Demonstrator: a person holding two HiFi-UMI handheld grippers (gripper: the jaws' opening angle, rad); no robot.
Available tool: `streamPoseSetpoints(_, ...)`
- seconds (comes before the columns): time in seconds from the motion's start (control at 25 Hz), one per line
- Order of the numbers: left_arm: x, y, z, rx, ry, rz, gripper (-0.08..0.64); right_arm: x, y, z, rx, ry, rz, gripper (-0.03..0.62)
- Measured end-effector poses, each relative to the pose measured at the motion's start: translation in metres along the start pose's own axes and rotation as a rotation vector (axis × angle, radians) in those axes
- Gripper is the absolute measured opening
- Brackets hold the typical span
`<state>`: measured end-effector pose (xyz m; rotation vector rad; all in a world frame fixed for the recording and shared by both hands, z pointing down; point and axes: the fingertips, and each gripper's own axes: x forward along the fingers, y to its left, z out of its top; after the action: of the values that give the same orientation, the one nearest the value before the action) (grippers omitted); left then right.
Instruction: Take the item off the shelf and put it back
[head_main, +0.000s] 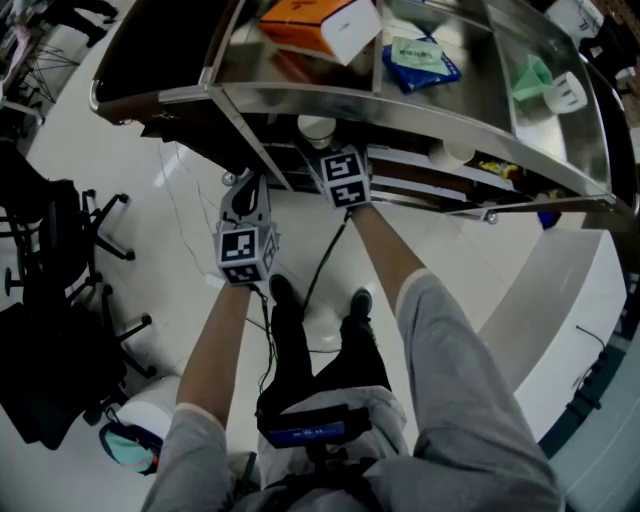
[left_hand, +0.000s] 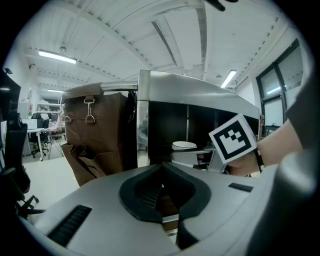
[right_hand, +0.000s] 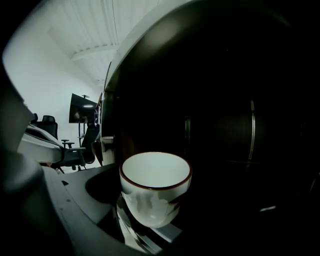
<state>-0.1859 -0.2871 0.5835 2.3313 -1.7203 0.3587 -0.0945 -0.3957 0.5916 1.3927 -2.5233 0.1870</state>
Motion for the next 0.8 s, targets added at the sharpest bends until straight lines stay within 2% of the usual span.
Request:
streamPoseSetpoints(0.4, 0.002, -0.001, -0.009, 0.0, 0.001, -0.011, 0.006, 0.016, -0.01, -0.02, -0.005, 0.04, -0.022, 0.405)
streamPoseSetpoints(0.6, 0.0, 0.001, -0.013, -0.002, 0.007, -0.004, 0.006, 0.018, -0.006, -0.021, -0.017, 0.037, -0.008, 0.407)
streamPoseSetpoints(0.8, -0.001, 0.003, -0.014, -0.011, 0.003, 0.003, 0.006, 0.019, -0.009, -0.021, -0.013, 0.041, -0.027, 0.411)
